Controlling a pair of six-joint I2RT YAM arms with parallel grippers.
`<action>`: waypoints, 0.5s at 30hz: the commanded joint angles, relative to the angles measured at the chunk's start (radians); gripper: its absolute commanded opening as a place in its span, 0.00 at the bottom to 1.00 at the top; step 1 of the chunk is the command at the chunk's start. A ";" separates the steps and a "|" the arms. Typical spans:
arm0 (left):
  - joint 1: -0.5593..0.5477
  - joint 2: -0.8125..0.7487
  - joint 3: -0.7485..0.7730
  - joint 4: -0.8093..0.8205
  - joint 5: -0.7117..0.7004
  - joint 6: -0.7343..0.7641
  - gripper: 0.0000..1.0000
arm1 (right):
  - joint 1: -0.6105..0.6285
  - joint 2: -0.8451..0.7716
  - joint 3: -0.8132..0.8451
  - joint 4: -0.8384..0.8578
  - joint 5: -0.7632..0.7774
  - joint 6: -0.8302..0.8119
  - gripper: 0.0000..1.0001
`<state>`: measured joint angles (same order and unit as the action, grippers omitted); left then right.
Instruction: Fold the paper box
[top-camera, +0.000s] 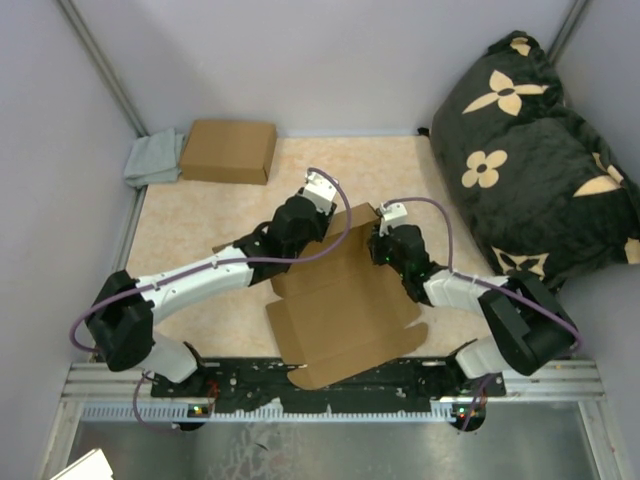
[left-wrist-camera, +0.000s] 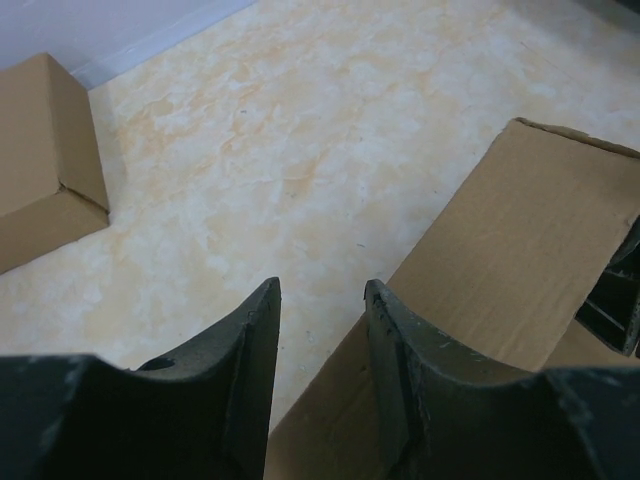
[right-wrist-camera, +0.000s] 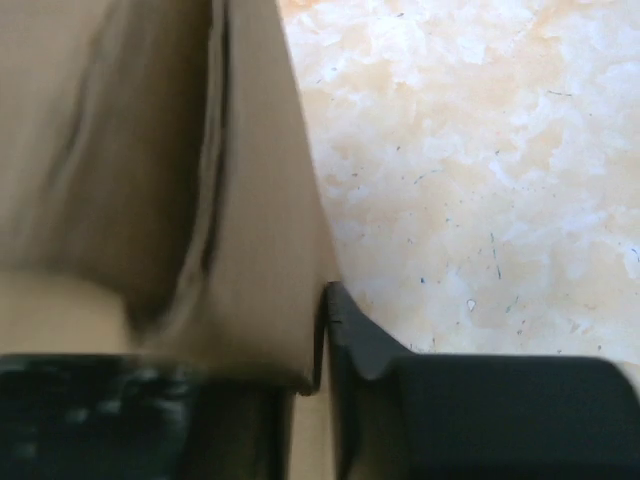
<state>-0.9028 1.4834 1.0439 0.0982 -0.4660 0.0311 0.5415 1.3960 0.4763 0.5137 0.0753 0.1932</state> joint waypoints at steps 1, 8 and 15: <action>-0.012 0.018 0.005 0.014 0.008 0.013 0.46 | 0.008 0.032 0.057 0.102 0.022 0.001 0.01; -0.038 0.030 0.006 0.012 -0.056 0.037 0.45 | 0.019 0.012 0.003 0.100 0.247 0.145 0.00; -0.048 0.009 -0.012 0.018 -0.098 0.046 0.45 | 0.020 -0.013 -0.052 0.159 0.272 0.189 0.01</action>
<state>-0.9421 1.4979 1.0447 0.1490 -0.5335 0.0631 0.5632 1.4208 0.4488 0.5911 0.2516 0.2951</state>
